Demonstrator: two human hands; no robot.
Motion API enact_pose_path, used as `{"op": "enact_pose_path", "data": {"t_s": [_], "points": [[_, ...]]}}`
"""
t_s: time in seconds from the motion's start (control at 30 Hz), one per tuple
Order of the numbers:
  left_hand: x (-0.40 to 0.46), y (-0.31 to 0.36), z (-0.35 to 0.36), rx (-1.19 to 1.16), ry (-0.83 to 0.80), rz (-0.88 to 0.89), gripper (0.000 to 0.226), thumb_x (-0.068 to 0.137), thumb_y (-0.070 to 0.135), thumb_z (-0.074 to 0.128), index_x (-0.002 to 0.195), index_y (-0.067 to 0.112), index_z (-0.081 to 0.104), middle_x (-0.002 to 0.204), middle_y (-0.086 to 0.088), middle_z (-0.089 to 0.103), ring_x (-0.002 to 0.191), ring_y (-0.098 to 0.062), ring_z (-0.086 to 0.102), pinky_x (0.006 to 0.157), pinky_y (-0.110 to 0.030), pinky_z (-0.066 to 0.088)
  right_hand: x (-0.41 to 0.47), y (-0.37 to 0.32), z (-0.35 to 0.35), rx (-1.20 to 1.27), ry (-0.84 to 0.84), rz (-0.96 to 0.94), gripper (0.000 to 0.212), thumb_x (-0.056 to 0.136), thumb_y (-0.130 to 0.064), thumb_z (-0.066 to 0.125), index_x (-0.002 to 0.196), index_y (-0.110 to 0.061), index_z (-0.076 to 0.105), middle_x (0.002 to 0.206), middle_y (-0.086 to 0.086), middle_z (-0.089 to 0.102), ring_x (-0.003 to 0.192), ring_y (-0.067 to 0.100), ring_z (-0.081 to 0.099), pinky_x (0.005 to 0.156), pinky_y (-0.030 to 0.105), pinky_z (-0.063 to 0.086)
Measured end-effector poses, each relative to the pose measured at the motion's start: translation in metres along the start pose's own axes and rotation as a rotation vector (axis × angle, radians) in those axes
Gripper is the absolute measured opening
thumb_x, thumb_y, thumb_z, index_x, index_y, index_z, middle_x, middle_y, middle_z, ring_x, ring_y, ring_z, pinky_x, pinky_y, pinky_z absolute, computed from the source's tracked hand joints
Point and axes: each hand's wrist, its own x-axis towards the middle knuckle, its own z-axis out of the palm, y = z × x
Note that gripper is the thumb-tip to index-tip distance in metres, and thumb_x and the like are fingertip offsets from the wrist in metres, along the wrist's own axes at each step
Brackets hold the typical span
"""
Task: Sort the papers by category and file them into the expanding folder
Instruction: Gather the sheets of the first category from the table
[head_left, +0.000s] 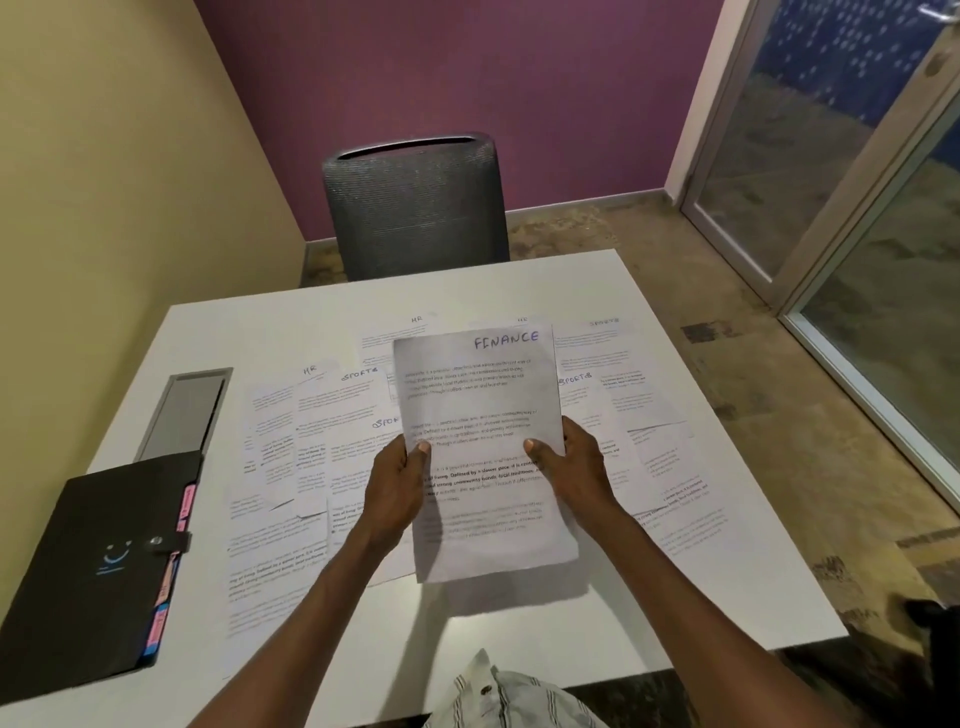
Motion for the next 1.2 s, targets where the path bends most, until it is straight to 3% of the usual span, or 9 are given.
{"op": "enact_pose_path", "data": {"t_s": [0.1, 0.2, 0.3, 0.37, 0.63, 0.8, 0.9, 1.03, 1.2], "points": [[-0.003, 0.004, -0.001, -0.03, -0.01, -0.011, 0.028, 0.105, 0.026, 0.043, 0.118, 0.021, 0.068, 0.109, 0.005, 0.075, 0.101, -0.015, 0.071, 0.092, -0.049, 0.055, 0.001, 0.002, 0.002, 0.007, -0.021, 0.033, 0.03, 0.09, -0.009, 0.065, 0.119, -0.015, 0.063, 0.103, -0.002, 0.071, 0.095, 0.019, 0.069, 0.077, 0.029, 0.058], [-0.008, 0.003, 0.001, -0.019, 0.029, -0.013, 0.027, 0.105, 0.024, 0.043, 0.117, 0.022, 0.068, 0.108, 0.007, 0.075, 0.101, -0.014, 0.071, 0.092, -0.048, 0.055, -0.001, 0.001, 0.002, -0.018, -0.019, 0.007, 0.029, 0.09, -0.01, 0.064, 0.119, -0.016, 0.063, 0.103, -0.003, 0.071, 0.092, 0.015, 0.069, 0.069, 0.019, 0.055], [-0.013, 0.006, 0.004, 0.009, 0.108, 0.028, 0.023, 0.105, 0.026, 0.045, 0.114, 0.023, 0.066, 0.106, 0.008, 0.074, 0.094, -0.006, 0.07, 0.081, -0.036, 0.058, -0.004, -0.006, 0.002, -0.001, -0.001, -0.042, 0.027, 0.091, -0.008, 0.065, 0.117, -0.014, 0.063, 0.1, -0.004, 0.069, 0.086, 0.002, 0.064, 0.061, 0.008, 0.049], [-0.018, 0.011, 0.007, -0.009, 0.178, 0.07, 0.019, 0.104, 0.024, 0.047, 0.108, 0.024, 0.065, 0.101, 0.009, 0.074, 0.088, -0.001, 0.069, 0.07, -0.022, 0.053, -0.004, -0.009, 0.003, 0.009, 0.012, -0.07, 0.026, 0.089, -0.008, 0.067, 0.113, -0.019, 0.062, 0.099, -0.005, 0.068, 0.088, 0.005, 0.064, 0.071, 0.013, 0.05], [-0.033, -0.011, 0.024, 0.072, 0.188, 0.01, 0.015, 0.104, 0.015, 0.045, 0.107, 0.02, 0.059, 0.096, 0.012, 0.065, 0.086, -0.006, 0.06, 0.061, -0.009, 0.043, -0.016, 0.027, -0.003, -0.03, -0.001, 0.034, 0.029, 0.088, -0.01, 0.069, 0.115, -0.017, 0.062, 0.1, -0.004, 0.069, 0.088, 0.006, 0.064, 0.067, 0.01, 0.049], [-0.038, -0.049, 0.03, 0.333, 0.088, -0.069, 0.019, 0.105, 0.013, 0.039, 0.095, 0.014, 0.055, 0.083, 0.003, 0.059, 0.078, -0.019, 0.054, 0.056, -0.013, 0.033, -0.02, 0.063, -0.006, -0.117, -0.033, 0.143, 0.029, 0.087, -0.002, 0.068, 0.116, -0.003, 0.063, 0.102, 0.008, 0.067, 0.101, 0.027, 0.064, 0.076, 0.017, 0.05], [-0.034, -0.04, 0.025, 0.333, 0.165, -0.014, 0.03, 0.104, 0.012, 0.042, 0.076, 0.015, 0.051, 0.07, -0.001, 0.058, 0.064, -0.017, 0.05, 0.053, -0.024, 0.033, -0.011, 0.049, -0.004, -0.112, -0.02, 0.128, 0.024, 0.087, -0.002, 0.067, 0.111, -0.003, 0.064, 0.099, 0.007, 0.066, 0.092, 0.022, 0.061, 0.065, 0.01, 0.048], [-0.021, -0.018, 0.009, 0.302, 0.21, 0.043, 0.031, 0.103, 0.018, 0.047, 0.082, -0.001, 0.058, 0.075, -0.009, 0.066, 0.061, -0.015, 0.052, 0.051, -0.019, 0.035, 0.0, 0.023, -0.004, -0.165, -0.038, -0.01, 0.03, 0.089, -0.009, 0.067, 0.119, -0.009, 0.063, 0.104, 0.001, 0.068, 0.091, 0.014, 0.064, 0.071, 0.013, 0.048], [-0.009, -0.012, -0.013, 0.228, 0.1, 0.021, 0.033, 0.099, 0.037, 0.047, 0.088, 0.014, 0.067, 0.083, 0.0, 0.074, 0.073, -0.019, 0.068, 0.064, -0.039, 0.053, 0.004, 0.006, -0.004, -0.179, -0.06, -0.085, 0.032, 0.09, -0.011, 0.065, 0.121, -0.013, 0.06, 0.106, -0.006, 0.065, 0.089, 0.0, 0.06, 0.065, 0.007, 0.048]]}}
